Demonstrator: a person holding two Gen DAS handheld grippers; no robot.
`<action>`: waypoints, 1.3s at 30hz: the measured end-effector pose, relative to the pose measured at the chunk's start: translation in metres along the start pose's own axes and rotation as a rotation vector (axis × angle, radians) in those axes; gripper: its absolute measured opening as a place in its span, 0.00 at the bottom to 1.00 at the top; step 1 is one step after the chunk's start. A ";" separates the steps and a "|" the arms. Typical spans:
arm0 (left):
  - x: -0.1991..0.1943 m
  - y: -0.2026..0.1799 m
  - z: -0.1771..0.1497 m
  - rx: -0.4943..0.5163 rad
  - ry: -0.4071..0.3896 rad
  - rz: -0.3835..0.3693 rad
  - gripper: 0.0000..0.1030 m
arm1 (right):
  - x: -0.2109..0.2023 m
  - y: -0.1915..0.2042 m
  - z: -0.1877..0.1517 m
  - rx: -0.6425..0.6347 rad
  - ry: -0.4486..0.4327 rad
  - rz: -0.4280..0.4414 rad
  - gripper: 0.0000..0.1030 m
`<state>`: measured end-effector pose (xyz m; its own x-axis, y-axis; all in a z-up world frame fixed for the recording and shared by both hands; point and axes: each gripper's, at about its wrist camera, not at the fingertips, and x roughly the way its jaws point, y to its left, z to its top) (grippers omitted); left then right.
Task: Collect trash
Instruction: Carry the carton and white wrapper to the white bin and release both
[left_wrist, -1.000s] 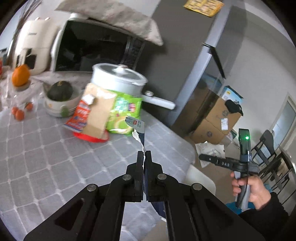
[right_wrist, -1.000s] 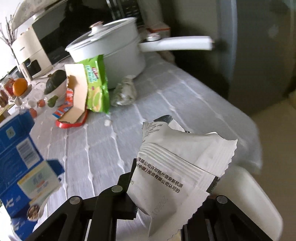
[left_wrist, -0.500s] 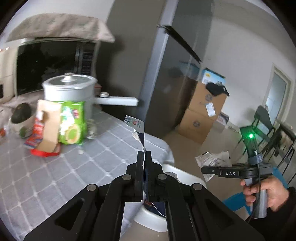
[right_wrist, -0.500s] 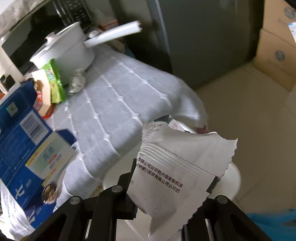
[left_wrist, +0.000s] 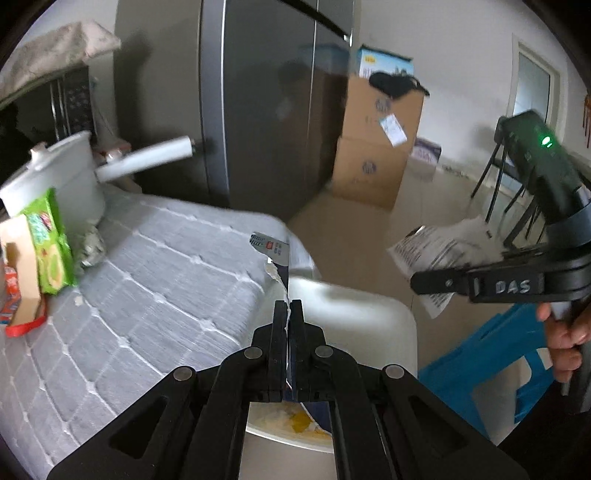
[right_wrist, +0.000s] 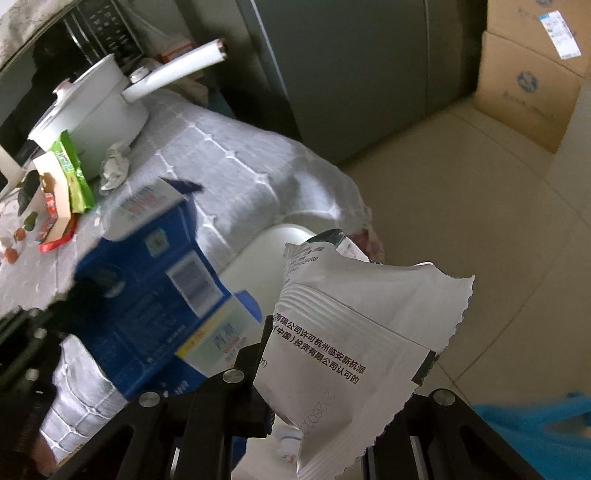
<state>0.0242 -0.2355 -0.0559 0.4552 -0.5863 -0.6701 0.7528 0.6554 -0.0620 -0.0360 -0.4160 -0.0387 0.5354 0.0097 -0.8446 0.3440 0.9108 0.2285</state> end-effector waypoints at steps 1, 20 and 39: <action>0.005 -0.001 0.000 -0.001 0.011 0.000 0.00 | 0.001 -0.001 0.000 0.006 0.004 -0.002 0.14; 0.019 0.019 -0.007 -0.190 0.157 -0.031 0.84 | 0.006 -0.015 0.001 0.045 0.039 0.007 0.15; -0.059 0.131 -0.046 -0.445 0.125 0.089 0.99 | 0.065 0.000 0.000 0.096 0.204 0.011 0.60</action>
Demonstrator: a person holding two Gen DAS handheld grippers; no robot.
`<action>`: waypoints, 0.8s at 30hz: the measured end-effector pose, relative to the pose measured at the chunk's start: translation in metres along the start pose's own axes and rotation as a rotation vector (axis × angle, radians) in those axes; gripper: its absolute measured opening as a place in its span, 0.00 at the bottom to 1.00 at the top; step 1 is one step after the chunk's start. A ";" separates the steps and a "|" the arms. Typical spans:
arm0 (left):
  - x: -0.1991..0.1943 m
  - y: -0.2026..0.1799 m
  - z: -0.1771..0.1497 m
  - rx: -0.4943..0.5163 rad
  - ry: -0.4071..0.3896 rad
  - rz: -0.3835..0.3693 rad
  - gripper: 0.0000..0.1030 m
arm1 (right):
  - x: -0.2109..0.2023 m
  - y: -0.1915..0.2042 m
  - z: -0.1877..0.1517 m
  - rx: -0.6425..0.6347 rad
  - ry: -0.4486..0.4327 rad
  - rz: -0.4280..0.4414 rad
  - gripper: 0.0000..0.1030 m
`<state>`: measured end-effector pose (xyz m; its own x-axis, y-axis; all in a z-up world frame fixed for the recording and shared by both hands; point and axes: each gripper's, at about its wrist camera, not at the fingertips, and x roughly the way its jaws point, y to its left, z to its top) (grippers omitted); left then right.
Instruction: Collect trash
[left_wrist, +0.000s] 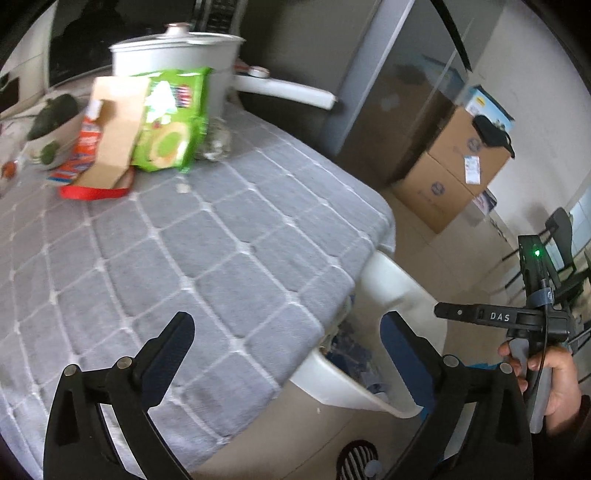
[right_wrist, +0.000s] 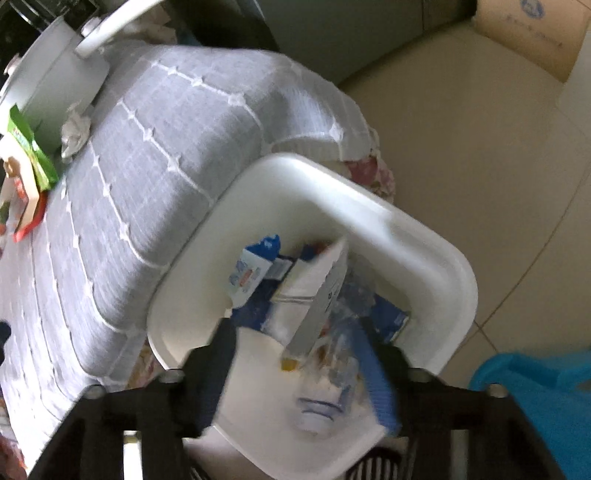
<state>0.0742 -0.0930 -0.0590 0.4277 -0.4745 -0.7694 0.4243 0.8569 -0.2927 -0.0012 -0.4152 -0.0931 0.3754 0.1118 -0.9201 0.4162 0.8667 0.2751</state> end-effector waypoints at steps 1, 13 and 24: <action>-0.004 0.005 0.000 -0.008 -0.005 0.005 0.99 | -0.001 0.003 0.001 -0.005 -0.007 -0.002 0.61; -0.041 0.080 0.005 -0.119 -0.064 0.186 1.00 | -0.006 0.052 0.004 -0.110 -0.089 -0.012 0.70; -0.002 0.140 0.052 -0.055 -0.060 0.432 0.99 | 0.009 0.114 0.020 -0.207 -0.149 0.003 0.72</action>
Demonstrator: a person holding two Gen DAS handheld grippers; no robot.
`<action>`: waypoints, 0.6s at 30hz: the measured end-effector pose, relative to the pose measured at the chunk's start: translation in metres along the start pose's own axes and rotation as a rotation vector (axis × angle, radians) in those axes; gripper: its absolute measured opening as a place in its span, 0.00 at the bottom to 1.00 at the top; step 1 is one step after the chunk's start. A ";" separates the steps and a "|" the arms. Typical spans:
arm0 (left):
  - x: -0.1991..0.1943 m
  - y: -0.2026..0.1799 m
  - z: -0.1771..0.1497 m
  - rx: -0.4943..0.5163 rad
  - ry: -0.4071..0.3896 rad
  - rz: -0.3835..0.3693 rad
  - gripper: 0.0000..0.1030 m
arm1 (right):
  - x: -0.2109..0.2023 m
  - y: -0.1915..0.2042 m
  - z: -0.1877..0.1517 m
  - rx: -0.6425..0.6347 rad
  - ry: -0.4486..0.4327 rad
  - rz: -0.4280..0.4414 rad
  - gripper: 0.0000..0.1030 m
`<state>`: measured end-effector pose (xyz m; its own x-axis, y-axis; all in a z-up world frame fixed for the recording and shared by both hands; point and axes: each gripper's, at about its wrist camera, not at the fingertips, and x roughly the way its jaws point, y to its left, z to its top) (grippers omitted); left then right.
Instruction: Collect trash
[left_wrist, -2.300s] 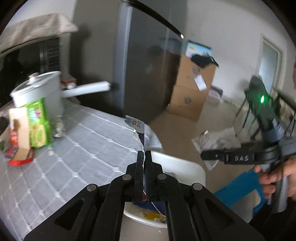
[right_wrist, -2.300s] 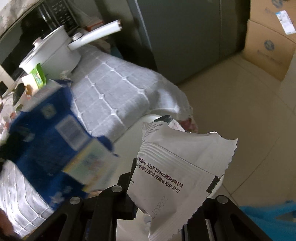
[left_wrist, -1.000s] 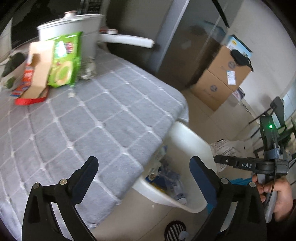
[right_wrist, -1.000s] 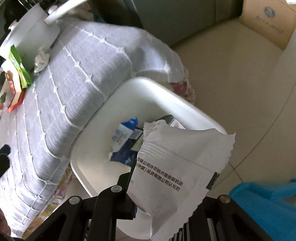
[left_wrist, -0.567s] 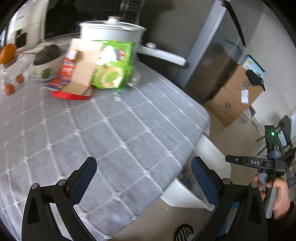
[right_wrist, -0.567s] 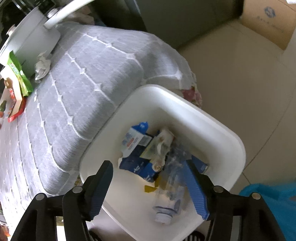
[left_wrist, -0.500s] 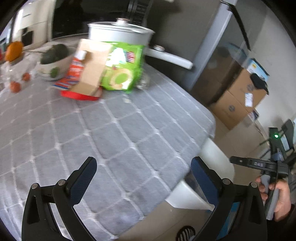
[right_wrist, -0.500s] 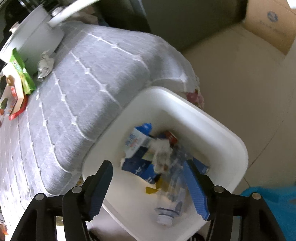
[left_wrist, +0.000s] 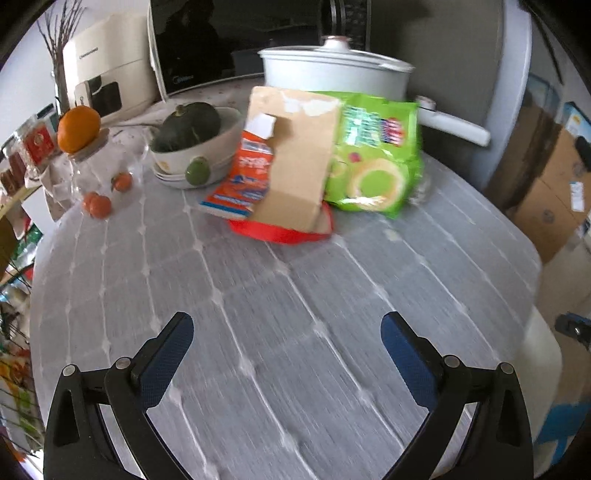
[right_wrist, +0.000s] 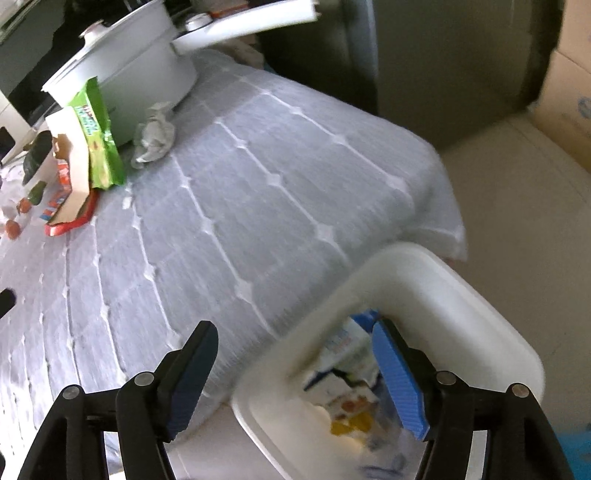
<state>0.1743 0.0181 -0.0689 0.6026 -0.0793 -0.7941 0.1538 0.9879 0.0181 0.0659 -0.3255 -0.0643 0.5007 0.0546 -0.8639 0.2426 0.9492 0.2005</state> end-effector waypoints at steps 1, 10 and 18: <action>0.005 0.002 0.003 0.002 -0.003 0.004 0.99 | 0.004 0.005 0.004 -0.003 0.001 0.006 0.72; 0.078 -0.022 0.059 0.154 0.003 0.094 0.77 | 0.039 0.021 0.026 -0.028 0.025 0.010 0.72; 0.124 -0.026 0.074 0.228 0.078 0.147 0.63 | 0.063 0.010 0.039 -0.014 0.051 -0.003 0.72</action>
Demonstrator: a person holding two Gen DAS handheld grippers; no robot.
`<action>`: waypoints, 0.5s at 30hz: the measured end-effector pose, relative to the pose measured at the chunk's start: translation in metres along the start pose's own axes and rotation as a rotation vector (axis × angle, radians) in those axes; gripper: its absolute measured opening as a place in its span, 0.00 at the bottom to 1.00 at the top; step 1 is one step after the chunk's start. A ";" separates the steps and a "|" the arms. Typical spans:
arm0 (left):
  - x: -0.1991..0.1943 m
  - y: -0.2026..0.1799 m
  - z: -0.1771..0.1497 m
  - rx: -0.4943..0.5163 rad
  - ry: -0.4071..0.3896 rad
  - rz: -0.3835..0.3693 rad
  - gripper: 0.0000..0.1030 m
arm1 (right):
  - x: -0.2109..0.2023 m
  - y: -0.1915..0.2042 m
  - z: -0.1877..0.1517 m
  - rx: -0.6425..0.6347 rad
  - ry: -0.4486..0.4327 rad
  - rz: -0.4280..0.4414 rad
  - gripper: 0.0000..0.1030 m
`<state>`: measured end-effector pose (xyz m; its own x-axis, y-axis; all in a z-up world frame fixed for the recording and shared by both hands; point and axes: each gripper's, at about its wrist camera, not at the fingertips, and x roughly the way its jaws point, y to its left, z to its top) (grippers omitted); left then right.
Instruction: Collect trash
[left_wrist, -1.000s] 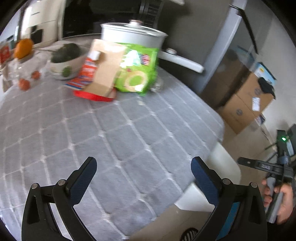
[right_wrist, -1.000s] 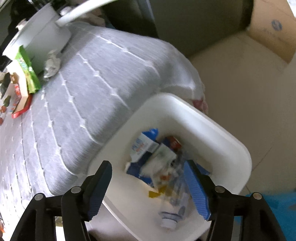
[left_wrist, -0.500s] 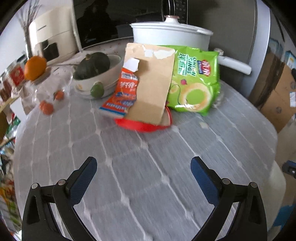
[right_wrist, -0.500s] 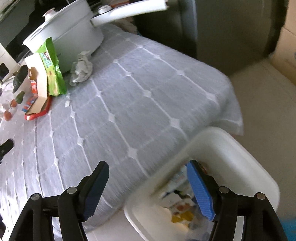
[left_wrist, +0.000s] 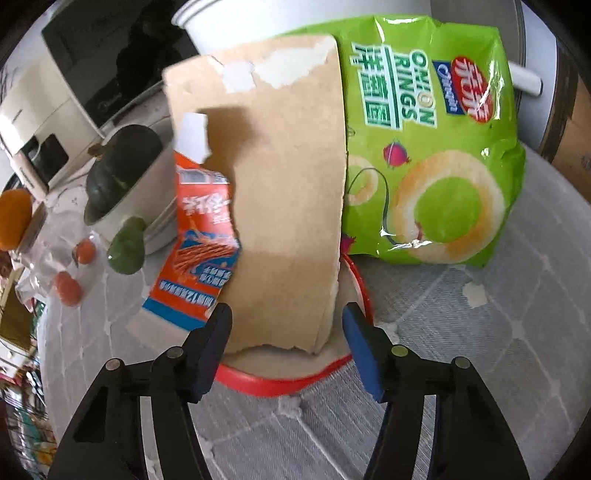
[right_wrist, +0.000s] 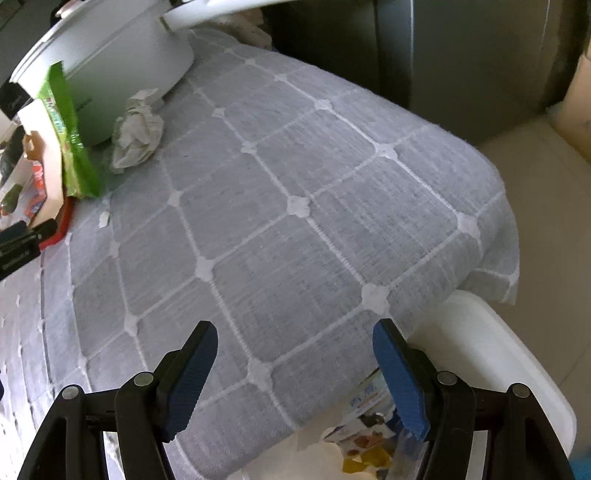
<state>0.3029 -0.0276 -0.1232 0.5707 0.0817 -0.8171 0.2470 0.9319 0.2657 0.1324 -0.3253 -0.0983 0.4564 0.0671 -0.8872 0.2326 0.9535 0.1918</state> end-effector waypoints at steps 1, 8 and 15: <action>0.001 0.000 0.000 0.003 0.000 0.001 0.63 | 0.003 -0.001 0.001 0.006 0.004 0.002 0.72; 0.000 -0.012 0.000 0.051 -0.034 0.112 0.61 | 0.010 0.001 0.005 0.018 0.007 0.014 0.72; -0.004 -0.013 -0.005 0.046 -0.022 0.150 0.28 | 0.010 0.003 0.004 0.019 0.009 0.027 0.72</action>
<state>0.2937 -0.0381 -0.1264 0.6211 0.2106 -0.7549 0.1926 0.8927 0.4075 0.1411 -0.3230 -0.1047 0.4551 0.0958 -0.8853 0.2367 0.9454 0.2239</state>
